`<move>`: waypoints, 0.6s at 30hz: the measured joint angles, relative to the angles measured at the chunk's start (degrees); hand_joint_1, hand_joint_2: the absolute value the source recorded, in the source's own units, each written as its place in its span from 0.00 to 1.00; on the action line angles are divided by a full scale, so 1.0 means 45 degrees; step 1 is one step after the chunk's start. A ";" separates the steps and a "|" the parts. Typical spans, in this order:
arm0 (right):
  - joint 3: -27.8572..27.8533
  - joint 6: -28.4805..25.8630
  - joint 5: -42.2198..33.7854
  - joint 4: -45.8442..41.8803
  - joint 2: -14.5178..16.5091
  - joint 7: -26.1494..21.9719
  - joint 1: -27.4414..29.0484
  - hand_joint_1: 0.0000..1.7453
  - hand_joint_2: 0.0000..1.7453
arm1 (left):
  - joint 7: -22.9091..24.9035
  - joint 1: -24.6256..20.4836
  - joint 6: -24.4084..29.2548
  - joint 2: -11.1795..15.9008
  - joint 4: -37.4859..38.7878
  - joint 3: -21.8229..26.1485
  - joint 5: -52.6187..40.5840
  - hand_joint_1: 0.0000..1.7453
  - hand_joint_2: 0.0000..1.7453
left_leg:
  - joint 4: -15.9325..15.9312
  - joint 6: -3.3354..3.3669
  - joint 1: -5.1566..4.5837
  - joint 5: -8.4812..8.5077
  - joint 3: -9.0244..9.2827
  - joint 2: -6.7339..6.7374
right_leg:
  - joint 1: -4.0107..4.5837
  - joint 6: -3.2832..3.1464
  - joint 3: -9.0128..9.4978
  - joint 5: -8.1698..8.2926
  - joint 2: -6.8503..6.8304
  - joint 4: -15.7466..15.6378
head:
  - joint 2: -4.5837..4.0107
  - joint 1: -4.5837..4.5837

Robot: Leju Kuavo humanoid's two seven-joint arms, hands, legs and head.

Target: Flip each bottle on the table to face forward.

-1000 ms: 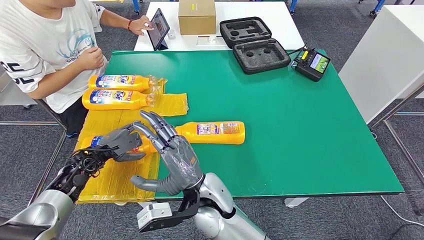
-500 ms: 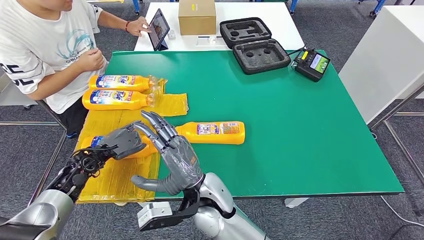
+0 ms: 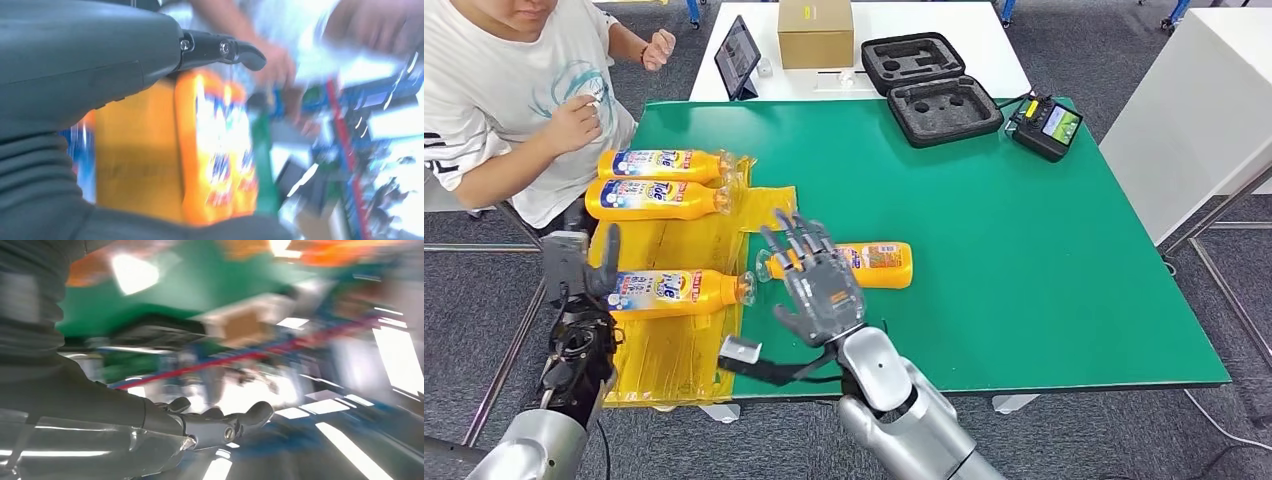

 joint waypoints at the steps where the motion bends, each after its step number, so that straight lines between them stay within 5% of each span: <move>1: -0.0304 0.0285 0.0348 0.0374 -0.0127 0.0470 -0.0178 0.00 1.00 | -0.0079 0.0209 0.0321 -0.0022 -0.0433 0.0133 0.0220 0.00 1.00 | 0.0001 0.0003 0.0001 0.0003 -0.0005 -0.0010 | 0.0000 0.0001 0.0000 -0.0002 -0.0010 0.0000 | 0.0000 0.0002; 8: -0.1929 0.1274 0.1522 0.3345 -0.0933 0.2097 -0.1732 0.00 1.00 | -0.0220 0.1470 0.1702 -0.0284 -0.3414 0.0463 0.0405 0.00 1.00 | 0.0004 0.0007 -0.0002 0.0002 -0.0050 -0.0033 | 0.0000 0.0005 -0.0033 -0.0004 -0.0021 0.0000 | 0.0000 0.0006; 18: -0.2869 0.1670 0.1227 0.6064 -0.1284 0.1662 -0.3236 0.00 1.00 | -0.0223 0.1631 0.2466 -0.0579 -0.4996 -0.0052 0.0081 0.00 1.00 | 0.0005 0.0007 0.0002 0.0001 -0.0065 -0.0033 | 0.0001 0.0005 -0.0050 -0.0003 -0.0020 0.0000 | 0.0000 0.0002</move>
